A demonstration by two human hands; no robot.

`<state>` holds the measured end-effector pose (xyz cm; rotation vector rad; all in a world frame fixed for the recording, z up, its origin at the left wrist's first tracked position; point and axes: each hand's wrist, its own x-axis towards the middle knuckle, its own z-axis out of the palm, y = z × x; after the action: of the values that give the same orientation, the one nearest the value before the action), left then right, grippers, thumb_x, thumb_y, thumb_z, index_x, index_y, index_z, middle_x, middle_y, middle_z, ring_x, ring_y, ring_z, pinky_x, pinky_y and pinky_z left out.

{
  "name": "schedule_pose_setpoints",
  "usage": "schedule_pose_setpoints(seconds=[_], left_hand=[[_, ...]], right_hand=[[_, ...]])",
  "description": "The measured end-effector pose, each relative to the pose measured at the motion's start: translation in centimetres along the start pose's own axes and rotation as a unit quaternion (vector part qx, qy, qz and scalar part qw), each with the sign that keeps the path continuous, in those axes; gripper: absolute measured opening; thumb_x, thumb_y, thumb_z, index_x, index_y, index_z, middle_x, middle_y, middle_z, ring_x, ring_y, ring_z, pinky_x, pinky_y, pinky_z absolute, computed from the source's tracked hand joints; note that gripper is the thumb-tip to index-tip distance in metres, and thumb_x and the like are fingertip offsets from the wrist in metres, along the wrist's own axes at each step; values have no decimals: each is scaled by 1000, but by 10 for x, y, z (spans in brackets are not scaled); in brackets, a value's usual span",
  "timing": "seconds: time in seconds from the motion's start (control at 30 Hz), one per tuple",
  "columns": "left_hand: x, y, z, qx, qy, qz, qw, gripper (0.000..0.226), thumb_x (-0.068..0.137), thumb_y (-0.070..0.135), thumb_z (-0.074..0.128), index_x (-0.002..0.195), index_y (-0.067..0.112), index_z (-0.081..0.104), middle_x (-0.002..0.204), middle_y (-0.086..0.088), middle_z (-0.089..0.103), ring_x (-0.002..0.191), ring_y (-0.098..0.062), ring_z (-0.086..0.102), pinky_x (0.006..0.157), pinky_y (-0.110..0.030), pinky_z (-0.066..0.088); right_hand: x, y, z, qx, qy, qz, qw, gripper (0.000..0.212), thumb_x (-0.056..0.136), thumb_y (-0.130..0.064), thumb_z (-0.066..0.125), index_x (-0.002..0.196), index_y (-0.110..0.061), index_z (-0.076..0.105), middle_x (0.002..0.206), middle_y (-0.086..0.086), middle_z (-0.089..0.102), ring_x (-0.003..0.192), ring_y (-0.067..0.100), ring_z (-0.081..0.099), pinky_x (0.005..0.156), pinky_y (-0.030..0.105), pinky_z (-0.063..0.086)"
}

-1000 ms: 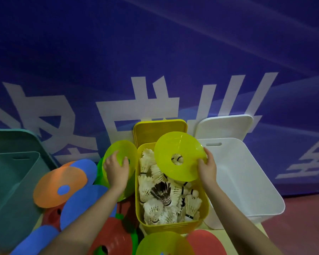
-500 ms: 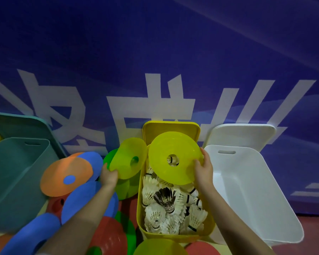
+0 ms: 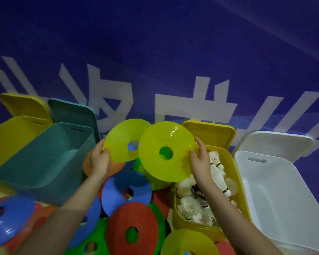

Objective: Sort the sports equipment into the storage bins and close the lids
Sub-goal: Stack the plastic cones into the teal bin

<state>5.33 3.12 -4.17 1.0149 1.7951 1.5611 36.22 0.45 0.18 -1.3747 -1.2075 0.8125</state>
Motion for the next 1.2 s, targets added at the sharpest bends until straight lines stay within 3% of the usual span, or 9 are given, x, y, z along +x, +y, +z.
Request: schedule_pose_setpoints(seconds=[0.07,0.17,0.3,0.4,0.53,0.7,0.93,1.1,1.2], left_hand=[[18,2,-36,-26,15,6,1000,42,90,-1,42,129,10,54,118,-5,61,96,-12,63,79,-17,48],[49,6,-96,-24,27,16,999,44,93,-4,40,135,6,47,130,-14,56,117,-27,55,99,-36,43],[93,-4,-171,-2,32,21,999,44,96,-3,38,139,6,42,131,-16,54,117,-27,53,93,-32,41],[128,-25,-218,46,25,29,998,43,95,2,43,138,11,44,124,-17,58,110,-30,57,88,-37,44],[165,-60,-256,155,-39,38,986,48,92,2,45,140,11,42,126,-18,58,112,-36,55,92,-44,44],[197,-91,-272,230,-97,47,967,53,91,-2,46,143,8,38,133,-20,53,115,-38,53,94,-44,43],[222,-133,-263,291,-216,36,931,43,90,2,52,132,8,49,118,-18,63,107,-36,58,88,-42,47],[245,-161,-245,284,-264,9,922,45,92,8,50,137,11,45,126,-15,59,115,-33,56,95,-42,46],[258,-157,-241,367,-321,11,873,38,90,9,50,128,8,50,126,-19,56,115,-34,54,98,-40,44]], right_hand=[[-8,-7,34,-3,-20,5,1000,48,96,-5,46,140,-22,41,127,-7,48,113,8,46,90,24,39],[-20,-12,85,-24,-30,15,999,50,94,-2,46,140,-18,41,134,0,49,116,10,45,93,24,38],[-36,-20,156,-30,-16,37,999,50,91,-1,46,139,-17,43,129,6,55,109,18,53,93,33,44],[-45,-27,208,-38,19,62,997,52,90,1,45,139,-16,44,121,10,59,94,19,54,82,30,43],[-56,-30,265,-52,41,74,995,52,88,0,44,137,-18,44,121,16,61,90,24,55,79,34,45],[-67,-36,314,-73,56,99,991,55,87,1,42,138,-18,43,120,17,60,87,25,53,72,33,41],[-78,-44,362,-97,51,101,989,52,90,2,41,140,-14,41,111,13,59,83,21,49,76,35,42],[-64,-44,386,-119,45,81,989,52,94,-3,39,143,-17,35,110,14,59,94,37,58,79,43,48],[-45,-46,405,-162,21,59,985,55,92,-3,39,144,-18,32,103,10,59,80,31,57,68,37,44]])
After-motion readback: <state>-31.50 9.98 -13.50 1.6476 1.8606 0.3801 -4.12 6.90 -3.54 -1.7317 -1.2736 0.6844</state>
